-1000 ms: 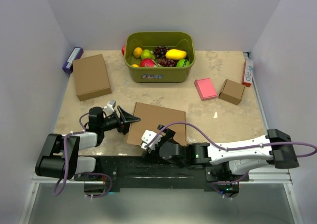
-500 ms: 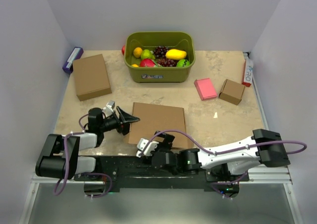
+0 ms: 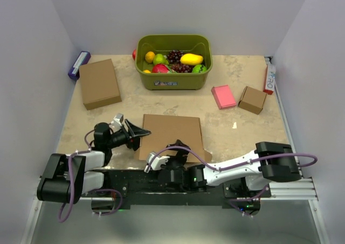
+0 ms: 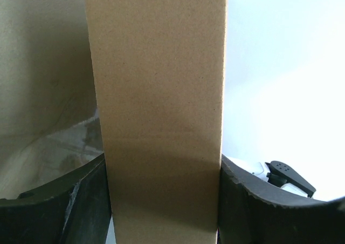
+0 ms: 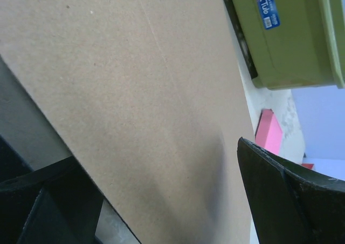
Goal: Fold the paper box
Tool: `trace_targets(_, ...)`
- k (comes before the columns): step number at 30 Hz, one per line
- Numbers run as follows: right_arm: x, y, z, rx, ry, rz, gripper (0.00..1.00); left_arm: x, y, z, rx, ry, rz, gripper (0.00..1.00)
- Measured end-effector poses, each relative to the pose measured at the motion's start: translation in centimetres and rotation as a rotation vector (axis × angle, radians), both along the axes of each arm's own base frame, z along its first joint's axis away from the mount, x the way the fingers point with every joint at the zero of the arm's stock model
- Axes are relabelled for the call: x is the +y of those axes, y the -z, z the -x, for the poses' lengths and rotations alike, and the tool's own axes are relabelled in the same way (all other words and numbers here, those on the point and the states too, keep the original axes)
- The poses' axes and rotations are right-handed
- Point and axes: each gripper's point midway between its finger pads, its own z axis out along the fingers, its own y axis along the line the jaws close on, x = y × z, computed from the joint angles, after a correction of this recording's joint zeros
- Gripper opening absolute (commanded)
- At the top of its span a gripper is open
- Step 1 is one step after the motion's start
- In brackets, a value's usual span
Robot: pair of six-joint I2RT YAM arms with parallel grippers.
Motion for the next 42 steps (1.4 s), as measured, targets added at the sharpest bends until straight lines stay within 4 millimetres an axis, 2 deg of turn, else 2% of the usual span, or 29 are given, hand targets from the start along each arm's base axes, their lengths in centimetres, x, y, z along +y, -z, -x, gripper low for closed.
trace_targets(10, 0.4, 0.3, -1.8, -0.097, 0.033, 0.064, 0.98, 0.2, -0.4, 0.3, 0.007, -0.036, 0.035, 0.21)
trace_targets(13, 0.4, 0.2, -2.4, -0.128, 0.045, 0.077, 0.91, 0.2, -0.7, 0.2, 0.004, -0.038, 0.043, 0.22)
trace_targets(14, 0.5, 0.2, -2.5, -0.135, 0.046, 0.081, 0.85, 0.2, -0.7, 0.2, 0.004, -0.038, 0.045, 0.23)
trace_targets(16, 0.6, 0.2, -2.8, -0.146, 0.043, 0.095, 0.84, 0.2, -0.9, 0.1, -0.005, -0.038, 0.046, 0.26)
trace_targets(17, 0.6, 0.2, -2.8, -0.151, 0.041, 0.105, 0.78, 0.2, -1.0, 0.1, -0.011, -0.040, 0.046, 0.28)
trace_targets(20, 0.6, 0.1, -2.9, -0.159, 0.033, 0.127, 0.66, 0.2, -1.1, 0.0, -0.020, -0.040, 0.048, 0.45)
trace_targets(21, 0.6, 0.2, -2.9, -0.160, 0.031, 0.133, 0.64, 0.2, -1.2, 0.0, -0.023, -0.040, 0.049, 0.55)
trace_targets(24, 0.4, 0.3, -2.9, -0.159, 0.026, 0.153, 0.59, 0.2, -1.4, -0.1, -0.034, -0.037, 0.048, 0.74)
trace_targets(27, 0.2, 0.6, -3.0, -0.143, 0.032, 0.153, 0.56, 0.0, -1.6, 0.1, -0.047, -0.010, 0.036, 0.82)
trace_targets(30, -0.2, 1.1, -3.3, -0.110, 0.040, 0.171, 0.56, 0.1, -1.6, -0.2, -0.089, 0.027, -0.008, 0.88)
trace_targets(33, -0.7, 1.0, -3.7, -0.077, 0.054, 0.200, 0.56, 0.8, -1.6, -1.3, -0.147, 0.031, -0.078, 0.92)
trace_targets(37, -1.4, -0.1, -4.4, -0.008, 0.073, 0.191, 0.56, 1.9, -2.1, -2.9, -0.236, 0.028, -0.179, 0.96)
trace_targets(42, -2.1, -1.9, -5.3, 0.096, 0.099, 0.173, 0.56, 3.8, -4.4, -5.9, -0.421, -0.007, -0.423, 0.96)
